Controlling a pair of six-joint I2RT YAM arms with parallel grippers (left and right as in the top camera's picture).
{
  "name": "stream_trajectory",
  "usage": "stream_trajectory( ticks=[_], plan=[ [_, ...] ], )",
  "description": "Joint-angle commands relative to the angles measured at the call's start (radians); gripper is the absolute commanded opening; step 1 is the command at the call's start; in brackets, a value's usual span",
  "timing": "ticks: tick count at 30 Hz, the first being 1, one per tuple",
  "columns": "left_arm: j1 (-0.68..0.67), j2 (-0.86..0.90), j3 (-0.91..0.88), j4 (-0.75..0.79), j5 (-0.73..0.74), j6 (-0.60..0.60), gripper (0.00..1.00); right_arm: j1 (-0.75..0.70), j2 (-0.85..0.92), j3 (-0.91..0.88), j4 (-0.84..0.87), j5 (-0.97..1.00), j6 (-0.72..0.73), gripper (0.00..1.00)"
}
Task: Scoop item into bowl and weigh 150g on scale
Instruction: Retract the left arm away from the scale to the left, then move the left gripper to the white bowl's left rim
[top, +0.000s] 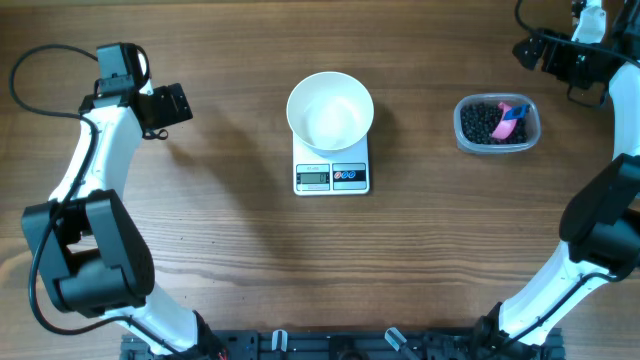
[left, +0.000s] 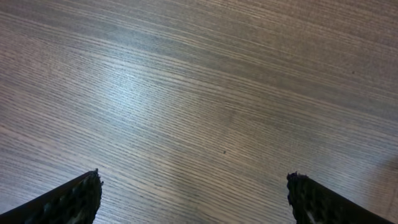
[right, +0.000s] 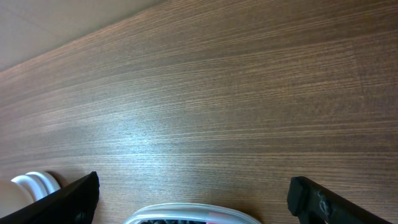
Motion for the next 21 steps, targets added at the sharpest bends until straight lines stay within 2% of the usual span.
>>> stream_trajectory(
  ticks=[1,5,7,10,12,15,19,21],
  plan=[
    [0.003,0.002,0.000,-0.005,0.061,0.017,1.00,0.006,0.012,0.017,0.002,0.006,0.000,1.00],
    [0.005,-0.044,0.011,-0.006,0.193,0.161,1.00,0.006,0.012,0.017,0.002,0.006,0.001,0.99],
    [0.004,-0.092,0.041,-0.024,0.314,0.285,1.00,0.006,0.012,0.017,0.002,0.006,0.001,1.00],
    [0.004,-0.179,0.130,-0.066,0.443,0.377,1.00,0.006,0.012,0.017,0.002,0.006,0.001,1.00],
    [0.003,-0.244,0.236,-0.143,0.548,0.466,1.00,0.006,0.012,0.017,0.002,0.006,0.001,1.00],
    [-0.011,-0.292,0.348,-0.281,0.627,0.602,1.00,0.006,0.012,0.017,0.002,0.006,0.000,1.00],
    [-0.068,-0.298,0.380,-0.557,0.649,0.916,1.00,0.006,0.012,0.017,0.002,0.006,0.001,0.99],
    [-0.103,-0.270,0.380,-0.690,0.649,0.991,1.00,0.006,0.012,0.017,0.002,0.006,0.001,1.00]
  ],
)
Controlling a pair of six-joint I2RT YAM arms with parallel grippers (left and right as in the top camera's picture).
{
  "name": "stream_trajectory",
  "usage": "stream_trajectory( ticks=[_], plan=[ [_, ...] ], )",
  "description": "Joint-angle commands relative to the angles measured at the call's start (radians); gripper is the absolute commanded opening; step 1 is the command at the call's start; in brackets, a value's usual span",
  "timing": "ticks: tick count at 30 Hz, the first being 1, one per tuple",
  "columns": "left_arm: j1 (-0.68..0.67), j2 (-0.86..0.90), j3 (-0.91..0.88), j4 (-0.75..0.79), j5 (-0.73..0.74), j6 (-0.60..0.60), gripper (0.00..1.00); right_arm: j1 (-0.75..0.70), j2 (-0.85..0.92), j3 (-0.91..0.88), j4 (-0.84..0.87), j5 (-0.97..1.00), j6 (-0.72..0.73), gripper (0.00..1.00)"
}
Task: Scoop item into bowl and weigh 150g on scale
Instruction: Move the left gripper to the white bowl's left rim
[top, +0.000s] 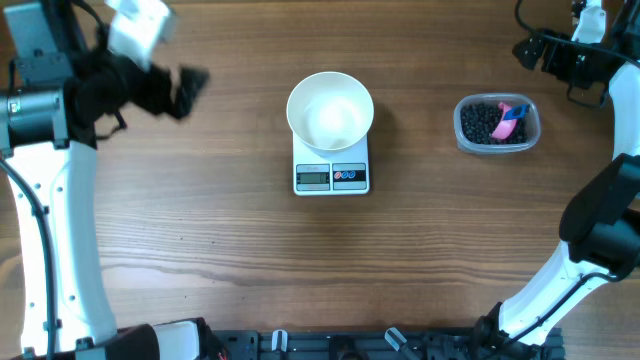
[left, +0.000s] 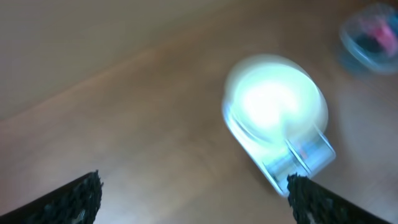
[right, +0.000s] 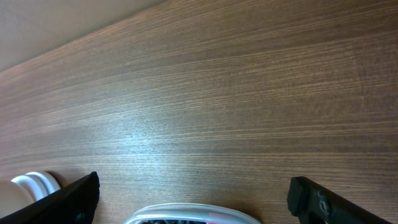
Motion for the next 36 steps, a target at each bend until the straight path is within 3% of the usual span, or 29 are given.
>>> stream_trajectory(
  ticks=[1,8,17,31,36],
  plan=[
    [-0.060,0.081,-0.016,-0.164,0.048,0.262,1.00,0.006,0.012,0.017,0.002,0.006,0.001,1.00],
    [-0.232,0.163,-0.026,-0.323,0.045,0.264,1.00,0.006,0.012,0.017,0.002,0.006,0.001,1.00],
    [-0.427,0.188,-0.026,-0.325,0.005,0.264,1.00,0.006,0.012,0.017,0.002,0.006,0.001,1.00],
    [-0.446,0.196,-0.151,-0.214,-0.227,0.264,1.00,0.006,0.012,0.017,0.002,0.006,0.001,1.00],
    [-0.444,0.200,-0.154,-0.146,-0.230,0.265,1.00,0.006,0.012,0.017,0.002,0.006,0.001,1.00]
  ],
)
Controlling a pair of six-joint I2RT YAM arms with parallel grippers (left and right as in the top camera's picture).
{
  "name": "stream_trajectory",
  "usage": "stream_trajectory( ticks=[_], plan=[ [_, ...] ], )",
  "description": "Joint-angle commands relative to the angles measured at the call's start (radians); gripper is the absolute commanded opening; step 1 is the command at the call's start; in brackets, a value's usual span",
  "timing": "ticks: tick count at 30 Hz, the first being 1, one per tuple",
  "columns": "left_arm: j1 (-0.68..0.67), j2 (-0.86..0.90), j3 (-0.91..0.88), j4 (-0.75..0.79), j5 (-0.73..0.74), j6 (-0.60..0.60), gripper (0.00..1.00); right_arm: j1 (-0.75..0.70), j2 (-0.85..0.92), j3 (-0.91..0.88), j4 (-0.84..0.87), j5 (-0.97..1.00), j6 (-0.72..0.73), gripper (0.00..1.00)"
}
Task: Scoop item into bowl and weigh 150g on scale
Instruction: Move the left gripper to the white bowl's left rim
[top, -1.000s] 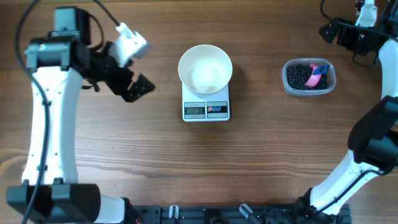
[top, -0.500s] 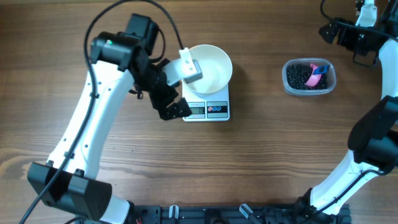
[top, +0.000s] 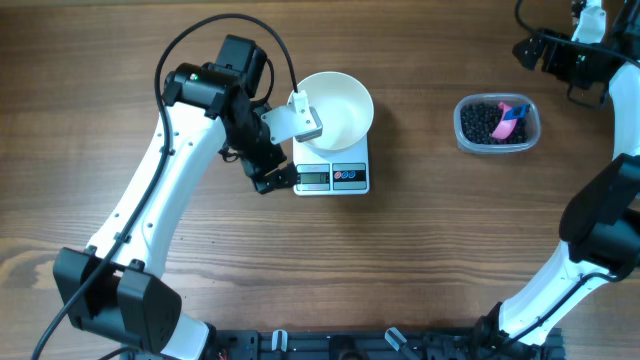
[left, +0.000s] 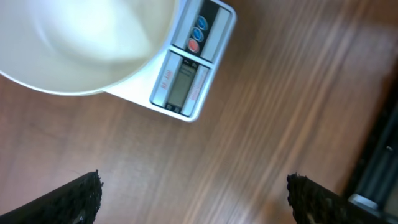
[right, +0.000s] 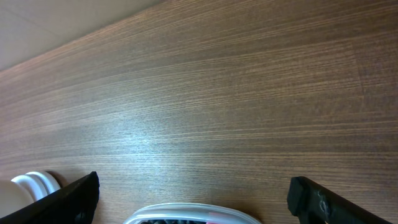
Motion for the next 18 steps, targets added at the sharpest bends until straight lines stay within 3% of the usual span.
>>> stream_trajectory(
  ticks=[1,18],
  plan=[
    [0.003,0.013,-0.008,0.041,-0.021,0.020,1.00,0.006,0.012,0.017,0.002,0.006,0.001,1.00],
    [0.002,0.015,-0.008,0.053,-0.021,0.019,1.00,0.006,0.012,0.017,0.002,0.006,0.001,1.00]
  ],
)
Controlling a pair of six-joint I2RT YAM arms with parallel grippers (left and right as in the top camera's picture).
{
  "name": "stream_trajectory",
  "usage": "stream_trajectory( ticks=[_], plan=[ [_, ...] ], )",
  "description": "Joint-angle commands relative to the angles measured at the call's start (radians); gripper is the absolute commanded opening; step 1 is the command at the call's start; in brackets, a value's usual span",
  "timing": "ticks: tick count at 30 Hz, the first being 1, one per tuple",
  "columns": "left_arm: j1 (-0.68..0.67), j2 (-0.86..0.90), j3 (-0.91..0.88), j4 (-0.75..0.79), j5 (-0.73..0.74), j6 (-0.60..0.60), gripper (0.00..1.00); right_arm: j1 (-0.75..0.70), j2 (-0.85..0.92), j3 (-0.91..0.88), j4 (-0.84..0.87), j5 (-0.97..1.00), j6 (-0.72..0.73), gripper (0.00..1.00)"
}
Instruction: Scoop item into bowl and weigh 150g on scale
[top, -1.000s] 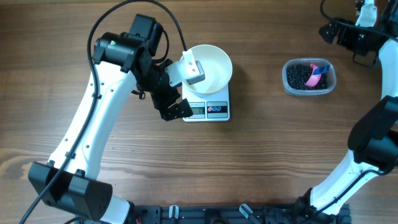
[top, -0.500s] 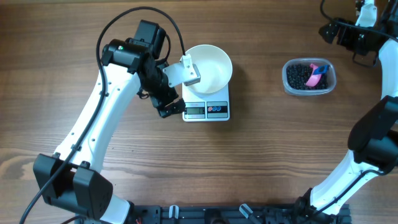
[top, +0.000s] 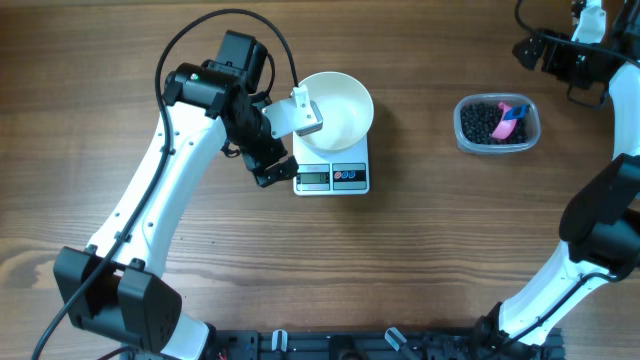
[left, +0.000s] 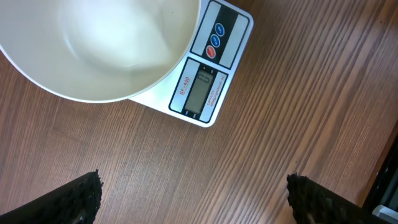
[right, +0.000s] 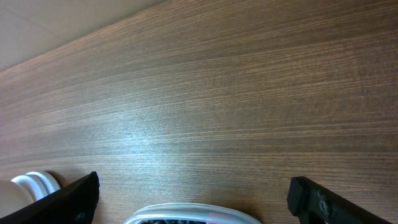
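Observation:
A white bowl (top: 330, 108) stands empty on a white digital scale (top: 333, 177) at the table's middle. In the left wrist view the bowl (left: 106, 43) and the scale (left: 202, 87) with its display lie just ahead of my left gripper (left: 196, 199), which is open over bare wood. From overhead, my left gripper (top: 272, 172) hovers at the scale's left side. A clear container (top: 497, 123) of small dark items with a pink scoop (top: 510, 118) in it sits to the right. My right gripper (top: 535, 50) stays open at the far right, behind the container (right: 193, 213).
The left arm (top: 170, 190) stretches from the front left corner across the wooden table (top: 420, 260) to the scale. A black rail (top: 330, 345) runs along the front edge. The right arm (top: 600, 220) stands along the right edge.
My left gripper has shifted slightly toward the back beside the scale, still open. More of the bowl and the scale shows in its wrist view. The right arm has not moved.
My left gripper stood open low over bare wood at the far left. Then it was raised high at the left, facing the bowl and scale. Then it was down at the scale's left front, where it still hovers. The right gripper stayed open behind the container.

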Motion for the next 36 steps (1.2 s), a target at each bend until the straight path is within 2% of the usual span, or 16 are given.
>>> stream_trajectory(
  ticks=[1,36],
  plan=[
    [0.002,0.013,-0.007,0.003,0.002,0.016,1.00,0.006,0.012,0.017,0.002,0.006,0.001,1.00],
    [0.014,0.013,-0.007,0.003,0.002,0.016,1.00,0.006,0.012,0.017,0.002,0.006,0.001,1.00]
  ],
)
